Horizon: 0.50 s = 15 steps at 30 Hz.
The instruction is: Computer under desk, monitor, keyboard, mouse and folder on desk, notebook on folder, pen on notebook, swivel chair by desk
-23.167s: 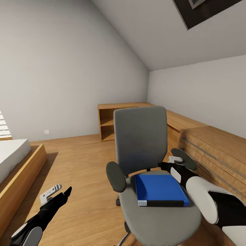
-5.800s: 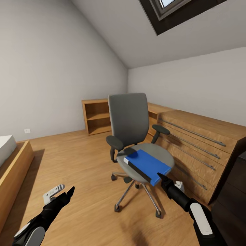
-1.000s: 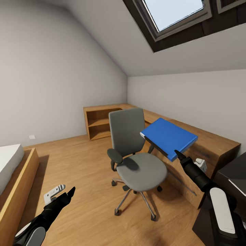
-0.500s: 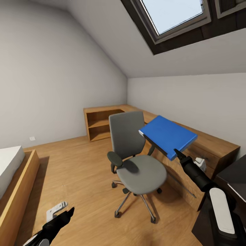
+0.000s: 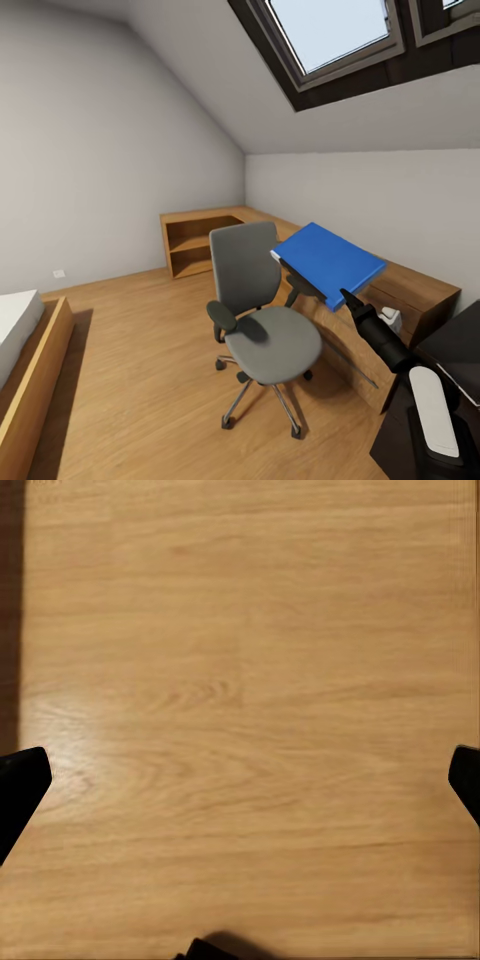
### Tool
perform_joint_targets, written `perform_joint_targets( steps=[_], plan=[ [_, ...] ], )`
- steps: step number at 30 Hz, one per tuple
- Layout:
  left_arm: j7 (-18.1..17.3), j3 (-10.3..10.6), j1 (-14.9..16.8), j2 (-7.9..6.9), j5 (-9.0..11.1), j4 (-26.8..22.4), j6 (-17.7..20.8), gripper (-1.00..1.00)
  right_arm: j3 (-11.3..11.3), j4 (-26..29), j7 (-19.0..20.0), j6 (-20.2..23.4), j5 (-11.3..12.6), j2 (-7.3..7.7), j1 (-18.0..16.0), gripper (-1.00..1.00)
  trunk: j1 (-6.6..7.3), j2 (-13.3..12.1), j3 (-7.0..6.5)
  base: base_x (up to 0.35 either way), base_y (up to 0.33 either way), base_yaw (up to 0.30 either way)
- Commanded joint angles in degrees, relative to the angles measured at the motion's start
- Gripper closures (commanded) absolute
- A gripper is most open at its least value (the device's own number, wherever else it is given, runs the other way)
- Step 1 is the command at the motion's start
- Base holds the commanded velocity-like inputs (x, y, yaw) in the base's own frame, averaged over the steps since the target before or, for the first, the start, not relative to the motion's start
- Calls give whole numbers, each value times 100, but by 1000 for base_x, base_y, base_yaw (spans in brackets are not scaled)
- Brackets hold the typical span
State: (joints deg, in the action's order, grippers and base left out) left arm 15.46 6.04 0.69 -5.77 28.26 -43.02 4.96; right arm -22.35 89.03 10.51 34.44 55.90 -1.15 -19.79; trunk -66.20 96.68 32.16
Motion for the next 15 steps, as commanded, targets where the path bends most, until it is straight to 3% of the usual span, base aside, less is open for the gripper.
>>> perform_joint_targets(
  steps=[1, 15],
  plan=[
    [53, 42, 1, -3, 32, 15, -12, -100, -19, 0, 19, 42, 3, -7, -7, 100, 23, -38, -12, 0, 0, -202],
    [47, 63, 1, 34, -11, 149, -125, -100, -89, -8, 13, 19, 0, -8, -7, 100, 331, -600, -264, 0, 0, -255]
  ],
)
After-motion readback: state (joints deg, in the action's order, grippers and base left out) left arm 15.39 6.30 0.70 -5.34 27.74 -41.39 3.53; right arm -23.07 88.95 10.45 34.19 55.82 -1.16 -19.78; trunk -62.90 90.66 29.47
